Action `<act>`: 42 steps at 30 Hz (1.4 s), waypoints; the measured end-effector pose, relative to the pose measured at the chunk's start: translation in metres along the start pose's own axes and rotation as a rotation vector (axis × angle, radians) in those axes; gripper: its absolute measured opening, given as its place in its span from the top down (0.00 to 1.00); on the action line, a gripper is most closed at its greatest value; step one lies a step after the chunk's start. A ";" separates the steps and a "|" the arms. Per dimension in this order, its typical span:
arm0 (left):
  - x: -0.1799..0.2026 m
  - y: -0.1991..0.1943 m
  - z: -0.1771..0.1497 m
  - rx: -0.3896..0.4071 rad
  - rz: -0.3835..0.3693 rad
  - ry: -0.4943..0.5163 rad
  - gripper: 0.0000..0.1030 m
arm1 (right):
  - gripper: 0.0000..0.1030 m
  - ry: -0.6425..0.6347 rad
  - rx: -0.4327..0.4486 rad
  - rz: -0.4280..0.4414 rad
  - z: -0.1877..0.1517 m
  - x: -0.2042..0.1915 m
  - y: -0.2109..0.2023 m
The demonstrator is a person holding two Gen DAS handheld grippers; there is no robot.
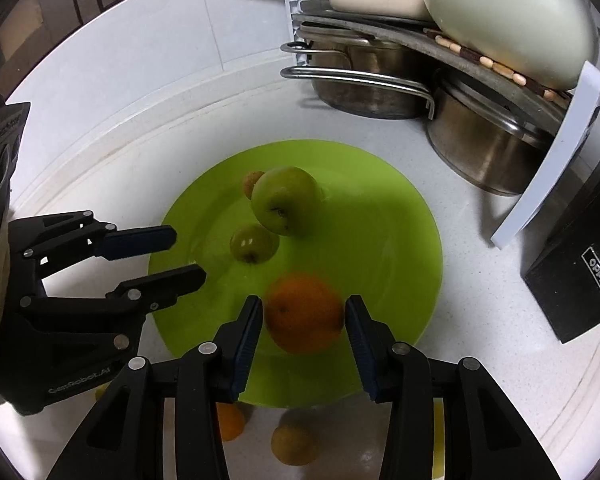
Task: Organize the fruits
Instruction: 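Carry the green citrus and orange onto the green plate and open both tools, then pull both open tools back from the plate toward the loose fruit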
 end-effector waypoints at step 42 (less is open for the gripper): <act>0.008 -0.159 -0.078 0.317 0.149 -0.174 0.26 | 0.42 0.145 0.339 -0.168 -0.069 -0.022 -0.143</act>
Point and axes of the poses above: each gripper's, at about its wrist camera, not at the fingertips, and y roughly the way its jaws point, x to its right, z to its top, the point moved 6 cm from there along y, roughly the way its jaws point, and after that the axes turned 10 degrees about -x, right-handed, at the moved point
